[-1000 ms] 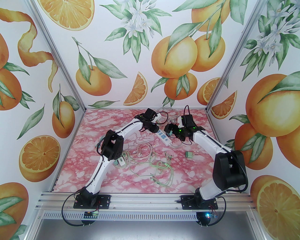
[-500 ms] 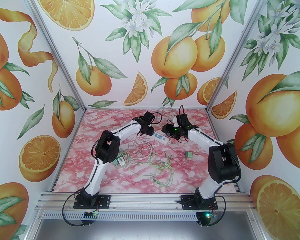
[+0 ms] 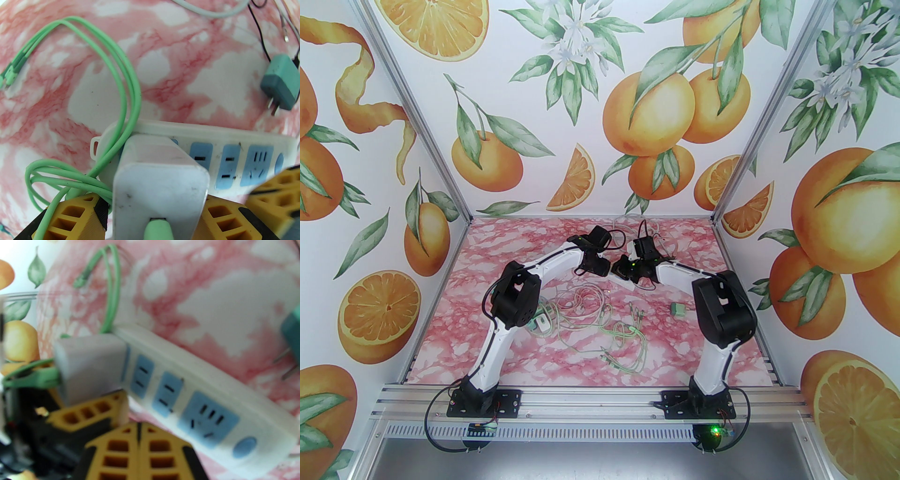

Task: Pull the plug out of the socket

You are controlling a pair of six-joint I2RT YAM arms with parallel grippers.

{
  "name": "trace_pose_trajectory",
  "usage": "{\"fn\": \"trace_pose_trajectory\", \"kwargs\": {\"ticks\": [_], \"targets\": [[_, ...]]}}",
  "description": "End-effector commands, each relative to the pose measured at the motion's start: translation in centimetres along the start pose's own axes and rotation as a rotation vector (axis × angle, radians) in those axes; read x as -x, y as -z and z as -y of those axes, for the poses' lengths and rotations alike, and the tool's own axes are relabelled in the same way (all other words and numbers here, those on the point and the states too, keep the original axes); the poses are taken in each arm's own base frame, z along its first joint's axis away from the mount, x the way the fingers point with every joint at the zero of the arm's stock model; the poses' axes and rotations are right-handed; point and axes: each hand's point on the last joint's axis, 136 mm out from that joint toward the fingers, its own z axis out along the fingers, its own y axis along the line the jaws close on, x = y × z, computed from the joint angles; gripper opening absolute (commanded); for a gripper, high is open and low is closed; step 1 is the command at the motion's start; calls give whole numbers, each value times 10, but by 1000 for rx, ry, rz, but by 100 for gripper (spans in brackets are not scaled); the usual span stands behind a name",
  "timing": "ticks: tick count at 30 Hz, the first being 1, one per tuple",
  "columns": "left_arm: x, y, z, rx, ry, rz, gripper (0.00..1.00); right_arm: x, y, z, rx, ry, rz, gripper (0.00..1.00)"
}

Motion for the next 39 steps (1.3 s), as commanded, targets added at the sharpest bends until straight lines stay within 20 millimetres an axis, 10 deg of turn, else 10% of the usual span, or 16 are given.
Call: {"fn": "trace_pose_trajectory", "kwargs": {"ticks": [1, 20, 39], "targets": [[14, 12, 3, -59, -83, 28, 58, 14, -6, -4, 20, -28, 48, 0], [29, 51, 8, -143, -72, 78, 60, 14, -17, 29, -105, -26, 16, 0], [38, 25, 12, -178, -111, 105, 52, 11, -19, 29, -113, -18, -16, 0]]}}
